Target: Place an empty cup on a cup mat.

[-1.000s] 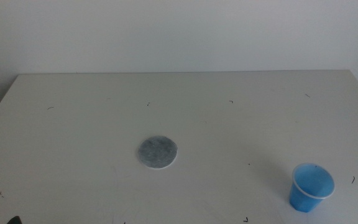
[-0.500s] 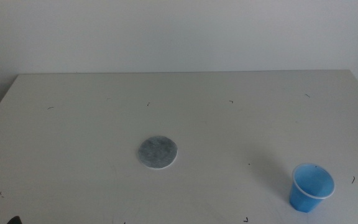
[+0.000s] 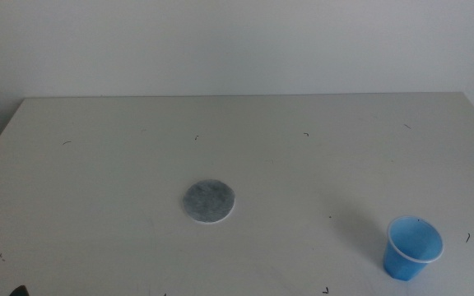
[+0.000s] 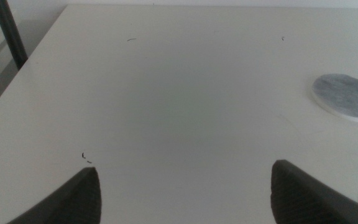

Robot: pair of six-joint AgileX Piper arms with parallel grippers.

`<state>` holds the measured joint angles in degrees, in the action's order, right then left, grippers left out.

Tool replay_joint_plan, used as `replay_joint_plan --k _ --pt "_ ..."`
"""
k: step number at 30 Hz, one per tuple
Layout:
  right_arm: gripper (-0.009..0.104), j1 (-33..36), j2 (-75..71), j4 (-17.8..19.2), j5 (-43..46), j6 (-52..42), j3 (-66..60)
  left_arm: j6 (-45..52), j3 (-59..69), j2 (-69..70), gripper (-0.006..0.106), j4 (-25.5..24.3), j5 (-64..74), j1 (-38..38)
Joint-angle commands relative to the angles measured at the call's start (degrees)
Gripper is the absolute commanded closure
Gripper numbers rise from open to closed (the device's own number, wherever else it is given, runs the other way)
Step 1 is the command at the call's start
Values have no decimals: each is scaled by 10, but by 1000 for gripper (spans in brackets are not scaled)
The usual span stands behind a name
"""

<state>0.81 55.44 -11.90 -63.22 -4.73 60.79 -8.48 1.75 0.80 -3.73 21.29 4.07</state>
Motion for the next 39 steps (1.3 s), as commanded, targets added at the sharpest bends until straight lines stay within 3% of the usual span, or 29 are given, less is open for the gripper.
replay_joint_plan --k 1,22,39 --pt "5 1 14 -16 8 -1 31 -6 -3 7 -5 0 -38 -1" --pt "5 59 181 44 11 76 31 -6 -3 7 -5 0 -38 -1" --pt "12 59 297 54 34 98 2 -6 -3 7 -5 0 -38 -1"
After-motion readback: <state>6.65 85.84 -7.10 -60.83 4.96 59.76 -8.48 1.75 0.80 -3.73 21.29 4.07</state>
